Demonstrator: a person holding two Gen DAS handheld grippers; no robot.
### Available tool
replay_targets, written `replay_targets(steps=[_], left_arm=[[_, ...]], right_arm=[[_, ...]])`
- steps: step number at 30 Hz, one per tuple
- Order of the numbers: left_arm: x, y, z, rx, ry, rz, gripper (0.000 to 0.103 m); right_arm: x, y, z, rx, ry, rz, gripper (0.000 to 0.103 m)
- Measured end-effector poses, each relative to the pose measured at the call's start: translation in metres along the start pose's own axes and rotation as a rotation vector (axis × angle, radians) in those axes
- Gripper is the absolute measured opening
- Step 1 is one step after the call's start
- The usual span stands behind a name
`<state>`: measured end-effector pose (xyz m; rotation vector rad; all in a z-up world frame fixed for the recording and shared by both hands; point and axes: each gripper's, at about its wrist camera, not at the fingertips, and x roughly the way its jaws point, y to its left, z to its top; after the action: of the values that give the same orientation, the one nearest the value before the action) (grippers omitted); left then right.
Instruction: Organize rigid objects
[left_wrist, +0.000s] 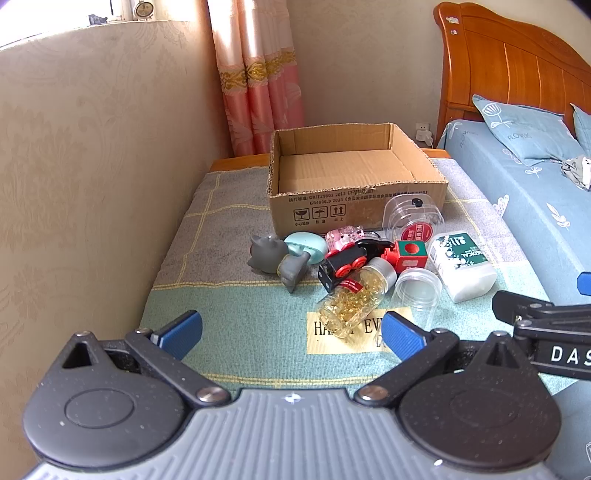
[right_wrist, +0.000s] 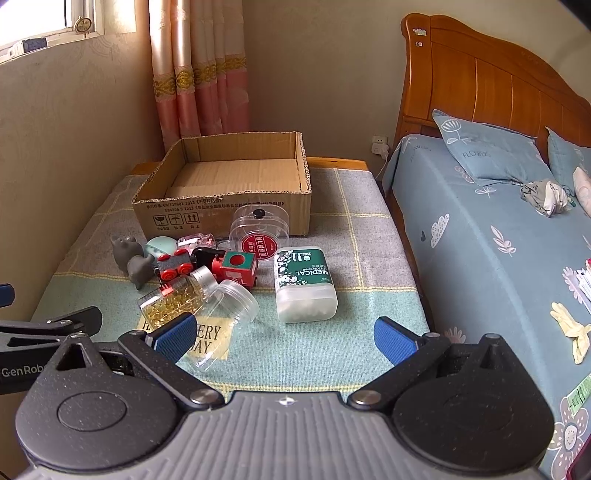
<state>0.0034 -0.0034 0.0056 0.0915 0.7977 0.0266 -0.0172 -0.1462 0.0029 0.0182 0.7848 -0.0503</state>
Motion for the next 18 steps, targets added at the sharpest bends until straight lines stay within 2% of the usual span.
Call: replay_targets(steps=[18], left_arm=[[0.0003,-0.0008,0.0017,0.005,-0.003,-0.003,0.102]], right_arm=[[0.0005,-0.0006,-0.0018,0.001,-0.007,-0.003,0.103]])
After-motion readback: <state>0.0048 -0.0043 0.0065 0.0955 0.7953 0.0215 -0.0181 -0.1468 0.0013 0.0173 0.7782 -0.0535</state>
